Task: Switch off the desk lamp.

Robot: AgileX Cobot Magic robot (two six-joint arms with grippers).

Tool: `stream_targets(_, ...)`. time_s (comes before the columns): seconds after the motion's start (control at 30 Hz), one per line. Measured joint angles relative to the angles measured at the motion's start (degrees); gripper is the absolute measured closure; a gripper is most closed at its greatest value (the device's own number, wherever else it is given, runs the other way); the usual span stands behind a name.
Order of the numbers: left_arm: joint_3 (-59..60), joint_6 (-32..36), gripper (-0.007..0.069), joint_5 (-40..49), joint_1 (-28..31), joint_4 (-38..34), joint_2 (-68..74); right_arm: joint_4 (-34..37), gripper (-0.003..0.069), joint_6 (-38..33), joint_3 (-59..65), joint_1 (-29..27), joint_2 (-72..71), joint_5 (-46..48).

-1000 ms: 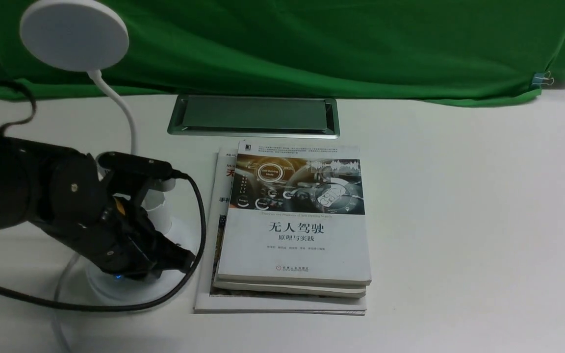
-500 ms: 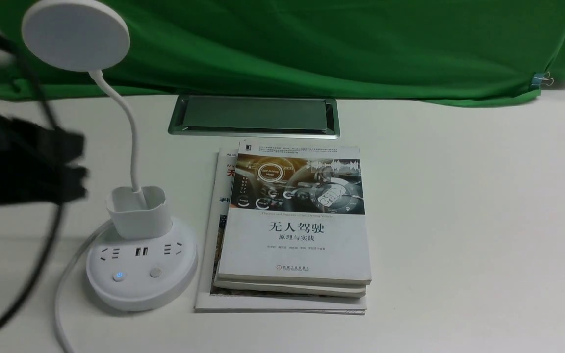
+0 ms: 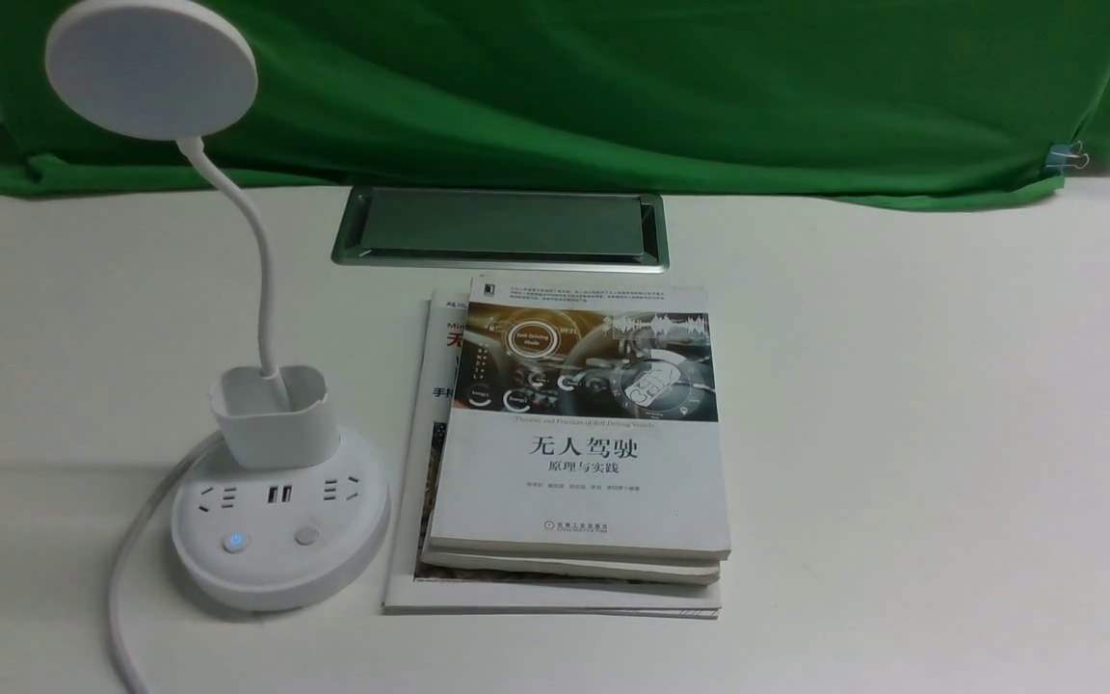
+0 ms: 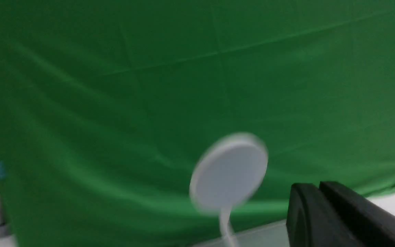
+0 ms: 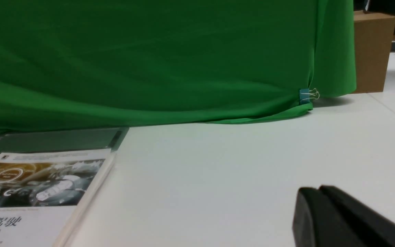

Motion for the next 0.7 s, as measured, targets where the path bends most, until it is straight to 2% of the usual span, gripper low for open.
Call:
stream_targets(0.2, 17.16, 0.13, 0.0613, -1.50, 5.96, 0.76, -13.12, 0.00, 0.0622, 0.00, 0.00, 0.00, 0.00, 0.00)
stream_targets(0.3, 23.62, 0.13, 0.0613, -3.78, 7.93, -0.10, -14.68, 0.00, 0.0622, 0.00, 0.00, 0.00, -0.05, -0.11)
stream_targets(0.5, 24.96, 0.13, 0.0613, 5.97, 10.24, -2.25, -14.99, 0.00, 0.0622, 0.00, 0.00, 0.00, -0.05, -0.11)
stream_targets(0.7, 24.95, 0.39, 0.0613, 6.94, 10.38, -2.83, -14.99, 0.00, 0.0622, 0.00, 0.00, 0.00, -0.05, -0.14)
